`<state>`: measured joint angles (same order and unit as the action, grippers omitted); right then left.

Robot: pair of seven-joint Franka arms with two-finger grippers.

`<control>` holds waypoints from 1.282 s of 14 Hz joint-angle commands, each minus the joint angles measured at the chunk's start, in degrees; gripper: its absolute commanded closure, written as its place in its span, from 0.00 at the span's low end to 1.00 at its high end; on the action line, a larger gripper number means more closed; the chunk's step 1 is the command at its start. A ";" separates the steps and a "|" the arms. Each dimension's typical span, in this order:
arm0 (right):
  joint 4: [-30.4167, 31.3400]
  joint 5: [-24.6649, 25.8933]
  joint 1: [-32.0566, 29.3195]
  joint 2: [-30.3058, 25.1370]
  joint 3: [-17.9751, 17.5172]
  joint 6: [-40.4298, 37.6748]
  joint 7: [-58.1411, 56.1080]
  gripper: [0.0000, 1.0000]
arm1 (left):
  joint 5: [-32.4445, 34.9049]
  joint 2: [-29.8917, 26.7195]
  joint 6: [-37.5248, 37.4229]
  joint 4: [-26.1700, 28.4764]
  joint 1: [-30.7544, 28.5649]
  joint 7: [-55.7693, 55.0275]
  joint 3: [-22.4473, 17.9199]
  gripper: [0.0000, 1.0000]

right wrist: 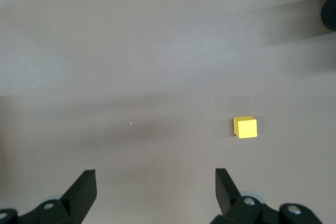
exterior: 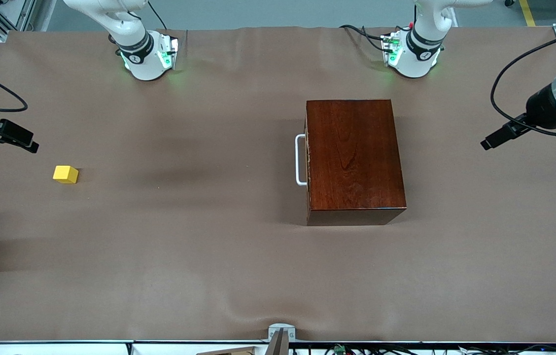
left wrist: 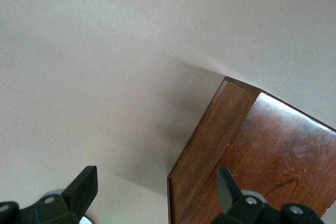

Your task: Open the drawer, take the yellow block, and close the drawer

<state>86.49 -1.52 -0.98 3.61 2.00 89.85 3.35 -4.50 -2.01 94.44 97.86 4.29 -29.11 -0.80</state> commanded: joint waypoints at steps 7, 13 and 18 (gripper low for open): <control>-0.18 -0.85 -0.87 -0.27 -0.50 -0.38 0.25 0.00 | 1.50 -3.36 -3.11 0.05 -4.12 19.87 5.10 0.00; -0.18 -0.85 -0.87 -0.27 -0.50 -0.38 0.34 0.00 | 7.13 -2.39 -3.21 -1.79 -5.17 25.14 9.85 0.00; -0.18 -0.85 -0.87 -0.27 -0.50 -0.38 0.34 0.00 | 6.78 1.82 -3.91 -7.58 -4.73 28.85 9.50 0.00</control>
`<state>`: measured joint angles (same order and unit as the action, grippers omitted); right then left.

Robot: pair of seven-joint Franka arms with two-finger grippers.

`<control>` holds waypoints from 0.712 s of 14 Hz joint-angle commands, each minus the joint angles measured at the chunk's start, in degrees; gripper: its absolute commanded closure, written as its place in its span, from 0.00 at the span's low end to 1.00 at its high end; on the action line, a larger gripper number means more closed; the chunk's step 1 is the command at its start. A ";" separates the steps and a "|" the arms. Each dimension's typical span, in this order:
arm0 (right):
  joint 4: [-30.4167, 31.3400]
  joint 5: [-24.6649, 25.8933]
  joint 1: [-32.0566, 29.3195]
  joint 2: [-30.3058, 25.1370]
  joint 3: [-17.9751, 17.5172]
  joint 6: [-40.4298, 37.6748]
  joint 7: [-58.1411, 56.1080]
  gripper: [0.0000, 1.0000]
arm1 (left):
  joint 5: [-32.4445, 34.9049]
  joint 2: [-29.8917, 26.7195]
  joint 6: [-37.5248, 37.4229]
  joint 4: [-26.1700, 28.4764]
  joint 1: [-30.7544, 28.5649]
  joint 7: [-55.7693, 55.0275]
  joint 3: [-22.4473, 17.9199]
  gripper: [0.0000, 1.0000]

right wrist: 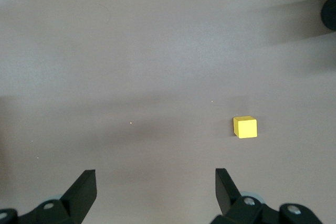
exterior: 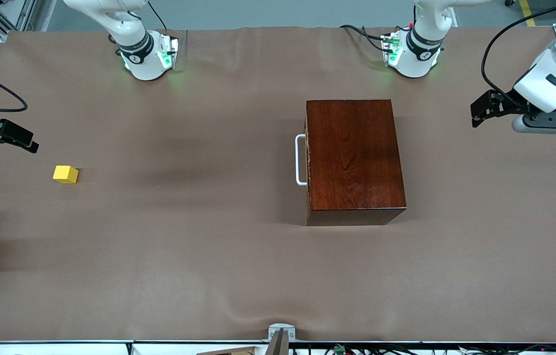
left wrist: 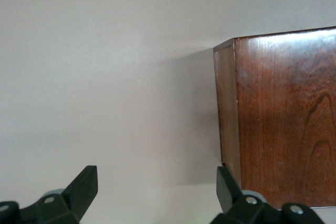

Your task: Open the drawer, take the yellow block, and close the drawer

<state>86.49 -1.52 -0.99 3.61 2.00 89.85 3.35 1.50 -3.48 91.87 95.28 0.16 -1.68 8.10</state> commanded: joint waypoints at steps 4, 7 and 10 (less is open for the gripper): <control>-0.09 -0.85 -0.85 -0.27 -0.51 -0.38 0.34 0.00 | 0.96 5.24 -4.76 -7.74 0.89 1.50 0.17 0.00; -0.09 -0.85 -0.85 -0.27 -0.51 -0.47 0.34 0.00 | 0.35 4.89 -6.78 -7.39 0.81 1.59 -0.36 0.00; -0.09 -0.85 -0.85 -0.27 -0.51 -0.47 0.34 0.00 | 0.17 4.62 -7.23 -7.65 0.02 0.72 -0.27 0.00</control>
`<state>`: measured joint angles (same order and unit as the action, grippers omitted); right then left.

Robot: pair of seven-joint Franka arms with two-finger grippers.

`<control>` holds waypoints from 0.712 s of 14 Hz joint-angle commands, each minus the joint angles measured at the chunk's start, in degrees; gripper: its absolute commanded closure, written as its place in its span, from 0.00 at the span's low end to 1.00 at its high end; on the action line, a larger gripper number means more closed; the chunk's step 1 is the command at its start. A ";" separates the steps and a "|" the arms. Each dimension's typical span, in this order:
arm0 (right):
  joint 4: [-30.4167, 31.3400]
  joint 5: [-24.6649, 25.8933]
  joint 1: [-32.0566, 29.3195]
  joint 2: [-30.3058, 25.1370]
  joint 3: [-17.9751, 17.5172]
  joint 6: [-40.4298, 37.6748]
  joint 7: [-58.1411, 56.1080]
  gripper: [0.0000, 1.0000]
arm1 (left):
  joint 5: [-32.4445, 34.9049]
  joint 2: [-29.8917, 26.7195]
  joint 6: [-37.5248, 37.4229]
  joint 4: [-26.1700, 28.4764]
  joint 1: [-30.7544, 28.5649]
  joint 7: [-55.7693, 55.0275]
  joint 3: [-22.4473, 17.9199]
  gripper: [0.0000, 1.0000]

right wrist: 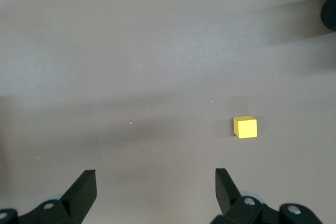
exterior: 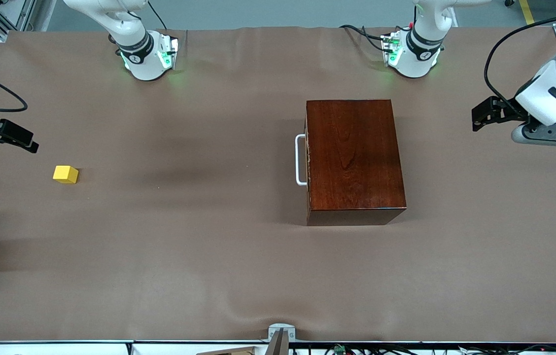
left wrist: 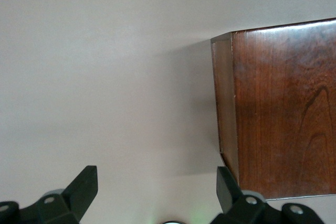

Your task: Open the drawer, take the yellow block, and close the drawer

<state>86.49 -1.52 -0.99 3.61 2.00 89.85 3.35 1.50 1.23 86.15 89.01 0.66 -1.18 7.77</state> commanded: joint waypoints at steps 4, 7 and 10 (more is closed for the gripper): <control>-0.09 -0.85 -0.85 -0.27 -0.51 -0.47 0.34 0.00 | 0.17 -0.26 -2.83 -1.21 -1.18 1.27 0.05 0.00; -0.09 -0.85 -0.85 -0.18 -0.51 -0.47 0.34 0.00 | 0.69 0.27 0.76 -0.60 -1.18 1.36 0.05 0.00; -0.09 -0.85 -0.85 -0.27 -0.51 -0.47 0.34 0.00 | 1.49 -0.08 3.14 1.25 -1.18 1.36 0.49 0.00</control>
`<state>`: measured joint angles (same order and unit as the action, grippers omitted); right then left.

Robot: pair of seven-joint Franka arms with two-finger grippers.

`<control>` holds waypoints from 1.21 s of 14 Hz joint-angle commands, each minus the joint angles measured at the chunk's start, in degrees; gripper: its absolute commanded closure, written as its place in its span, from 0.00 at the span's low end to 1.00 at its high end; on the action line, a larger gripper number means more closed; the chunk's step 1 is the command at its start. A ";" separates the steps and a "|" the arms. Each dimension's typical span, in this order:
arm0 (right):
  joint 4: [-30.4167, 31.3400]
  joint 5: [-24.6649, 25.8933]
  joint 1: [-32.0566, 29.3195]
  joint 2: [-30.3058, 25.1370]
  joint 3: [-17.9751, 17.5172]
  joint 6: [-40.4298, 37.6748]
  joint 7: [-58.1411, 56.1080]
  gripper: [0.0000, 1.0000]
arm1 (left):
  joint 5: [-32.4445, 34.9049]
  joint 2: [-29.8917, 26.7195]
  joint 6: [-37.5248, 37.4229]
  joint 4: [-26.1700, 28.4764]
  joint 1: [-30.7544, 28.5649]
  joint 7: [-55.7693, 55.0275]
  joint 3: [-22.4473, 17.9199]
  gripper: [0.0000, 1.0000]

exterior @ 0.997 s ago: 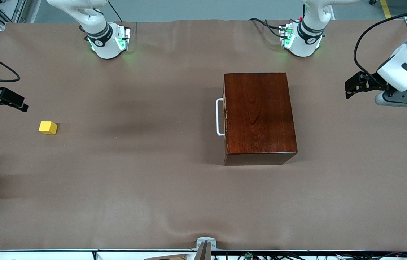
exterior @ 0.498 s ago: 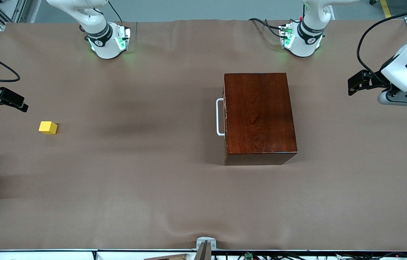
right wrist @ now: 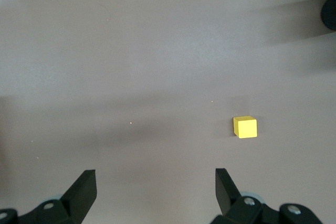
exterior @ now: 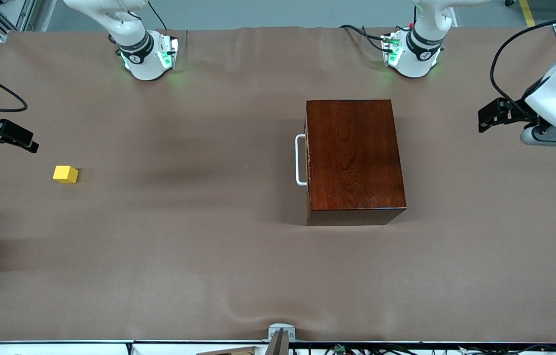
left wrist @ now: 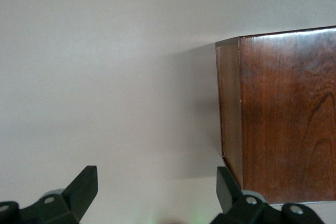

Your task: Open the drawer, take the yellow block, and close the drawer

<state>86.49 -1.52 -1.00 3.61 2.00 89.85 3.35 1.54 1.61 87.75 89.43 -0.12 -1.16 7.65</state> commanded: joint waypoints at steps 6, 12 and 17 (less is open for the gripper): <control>-0.09 -0.85 -0.85 -0.27 -0.51 -0.46 0.34 0.00 | 1.45 -0.65 2.16 1.36 -0.49 1.60 0.78 0.00; -0.09 -0.85 -0.85 -0.27 -0.51 -0.46 0.34 0.00 | 1.28 -0.74 2.16 1.45 -0.49 1.52 0.78 0.00; -0.09 -0.85 -0.85 -0.27 -0.51 -0.38 0.34 0.00 | 1.10 -0.74 2.33 1.89 -0.58 1.07 0.78 0.00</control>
<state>86.49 -1.52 -1.00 3.61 2.00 89.85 3.35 1.59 1.80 89.44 90.14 -0.10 -1.01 7.97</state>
